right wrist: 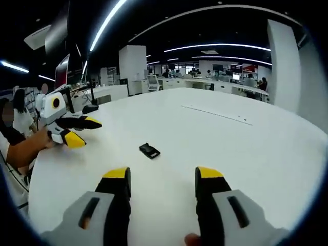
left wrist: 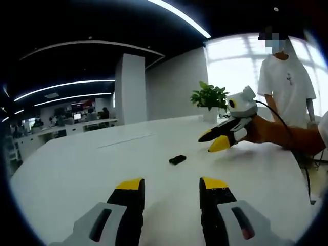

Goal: Snap the two parts of the plastic buckle together until the buckle closes and remains connected.

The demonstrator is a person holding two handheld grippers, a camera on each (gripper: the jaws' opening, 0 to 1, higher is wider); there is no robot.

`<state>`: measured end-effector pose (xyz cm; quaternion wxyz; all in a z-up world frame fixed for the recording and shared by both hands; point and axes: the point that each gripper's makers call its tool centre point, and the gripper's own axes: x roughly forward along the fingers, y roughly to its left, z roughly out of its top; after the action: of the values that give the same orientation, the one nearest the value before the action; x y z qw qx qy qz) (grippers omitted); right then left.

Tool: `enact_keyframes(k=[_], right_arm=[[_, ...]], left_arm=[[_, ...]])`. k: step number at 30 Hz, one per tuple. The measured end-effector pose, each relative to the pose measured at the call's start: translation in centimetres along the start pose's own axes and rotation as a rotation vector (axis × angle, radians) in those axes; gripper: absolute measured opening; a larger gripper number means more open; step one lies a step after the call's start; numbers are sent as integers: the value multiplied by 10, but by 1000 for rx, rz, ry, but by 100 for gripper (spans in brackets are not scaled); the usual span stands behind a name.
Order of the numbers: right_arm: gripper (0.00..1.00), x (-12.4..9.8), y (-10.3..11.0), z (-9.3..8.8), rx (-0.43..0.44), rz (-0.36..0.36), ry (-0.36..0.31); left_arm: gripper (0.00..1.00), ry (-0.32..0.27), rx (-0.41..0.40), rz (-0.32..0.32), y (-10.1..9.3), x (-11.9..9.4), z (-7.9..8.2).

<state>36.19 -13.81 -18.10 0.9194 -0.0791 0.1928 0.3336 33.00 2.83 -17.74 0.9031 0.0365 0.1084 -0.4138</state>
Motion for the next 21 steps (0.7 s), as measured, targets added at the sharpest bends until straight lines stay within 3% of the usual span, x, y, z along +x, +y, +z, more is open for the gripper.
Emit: enact_keyframes(k=[14,21], right_arm=[[50,-18,16,6,-22,-64,-36],[50,-29,34,5,48,-54,-66]], left_arm=[[43,47,6,111,11,0,-3],[48,29,-15,138,5,-8,12]])
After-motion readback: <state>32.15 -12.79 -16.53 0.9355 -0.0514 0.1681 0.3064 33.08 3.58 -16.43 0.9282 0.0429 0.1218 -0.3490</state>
